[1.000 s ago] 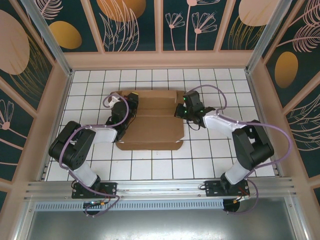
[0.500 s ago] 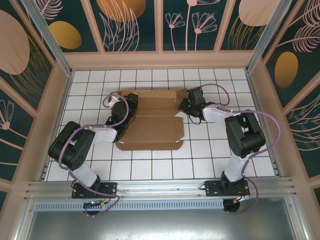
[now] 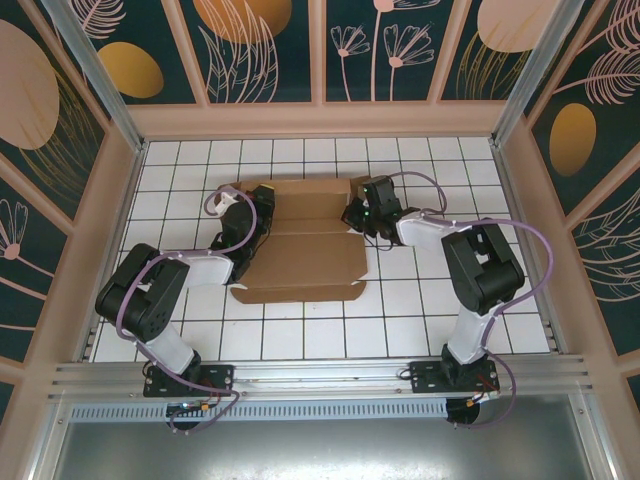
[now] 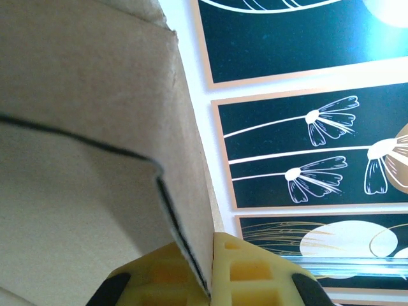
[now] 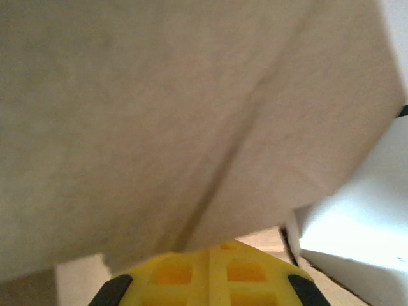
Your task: Fold the paper box
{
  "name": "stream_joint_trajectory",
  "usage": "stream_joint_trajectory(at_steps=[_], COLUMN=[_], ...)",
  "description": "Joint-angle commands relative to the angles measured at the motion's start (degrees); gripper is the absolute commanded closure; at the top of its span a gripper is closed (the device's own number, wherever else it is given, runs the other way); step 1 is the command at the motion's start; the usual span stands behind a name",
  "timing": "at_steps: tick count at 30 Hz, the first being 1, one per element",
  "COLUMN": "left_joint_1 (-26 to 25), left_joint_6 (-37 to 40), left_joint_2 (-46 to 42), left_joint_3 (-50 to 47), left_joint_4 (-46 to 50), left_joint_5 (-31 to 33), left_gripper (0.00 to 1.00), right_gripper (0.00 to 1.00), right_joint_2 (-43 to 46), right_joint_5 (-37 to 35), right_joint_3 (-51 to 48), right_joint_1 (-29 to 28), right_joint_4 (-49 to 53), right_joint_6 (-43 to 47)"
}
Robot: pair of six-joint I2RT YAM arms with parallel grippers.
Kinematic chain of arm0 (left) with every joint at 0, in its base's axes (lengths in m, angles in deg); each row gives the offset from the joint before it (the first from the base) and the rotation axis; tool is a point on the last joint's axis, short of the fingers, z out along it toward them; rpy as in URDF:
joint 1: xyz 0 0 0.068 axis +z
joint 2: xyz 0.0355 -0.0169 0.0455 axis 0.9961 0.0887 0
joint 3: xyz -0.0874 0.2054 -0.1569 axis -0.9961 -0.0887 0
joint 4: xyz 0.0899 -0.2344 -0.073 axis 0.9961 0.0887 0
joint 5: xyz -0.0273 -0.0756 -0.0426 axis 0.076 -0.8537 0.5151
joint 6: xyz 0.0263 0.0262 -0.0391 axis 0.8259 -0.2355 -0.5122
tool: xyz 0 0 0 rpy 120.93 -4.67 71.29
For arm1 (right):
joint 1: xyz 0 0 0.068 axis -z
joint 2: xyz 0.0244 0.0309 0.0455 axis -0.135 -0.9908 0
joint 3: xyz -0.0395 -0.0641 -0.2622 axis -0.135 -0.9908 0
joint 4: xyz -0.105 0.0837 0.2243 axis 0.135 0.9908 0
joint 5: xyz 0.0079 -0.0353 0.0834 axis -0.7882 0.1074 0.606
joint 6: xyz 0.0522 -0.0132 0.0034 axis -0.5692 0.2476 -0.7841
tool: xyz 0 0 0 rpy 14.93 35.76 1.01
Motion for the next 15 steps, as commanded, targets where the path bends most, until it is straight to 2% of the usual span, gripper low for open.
stream_joint_trajectory(at_steps=[1,4,7,11,13,15], left_joint_1=[0.1,0.1,0.2,0.2,0.1,0.2], left_joint_6=[2.2,2.4,3.0,3.2,3.5,3.6], left_joint_2=[-1.0,-1.1,-1.1,-1.2,-1.2,-1.2], left_joint_3=[0.3,0.2,-0.1,-0.4,-0.2,-0.1], left_joint_4=[3.0,3.3,3.4,3.3,3.3,3.6], left_joint_5=[0.7,1.2,1.9,2.2,2.1,2.3], left_gripper=[1.00,1.00,1.00,1.00,1.00,1.00], right_gripper=[1.00,1.00,0.96,0.86,0.81,0.67], right_joint_2=[-1.6,1.3,8.0,20.0,25.7,29.1], right_joint_5=[3.0,2.7,4.7,5.8,2.1,-2.7], right_joint_3=[-0.6,-1.6,-3.3,-5.5,-6.0,-7.1], right_joint_1=[0.1,0.8,1.3,1.3,1.8,3.1], right_joint_4=[-3.1,-2.6,-2.9,-1.1,0.7,0.6], right_joint_6=[-1.7,0.2,7.7,20.3,26.1,29.7])
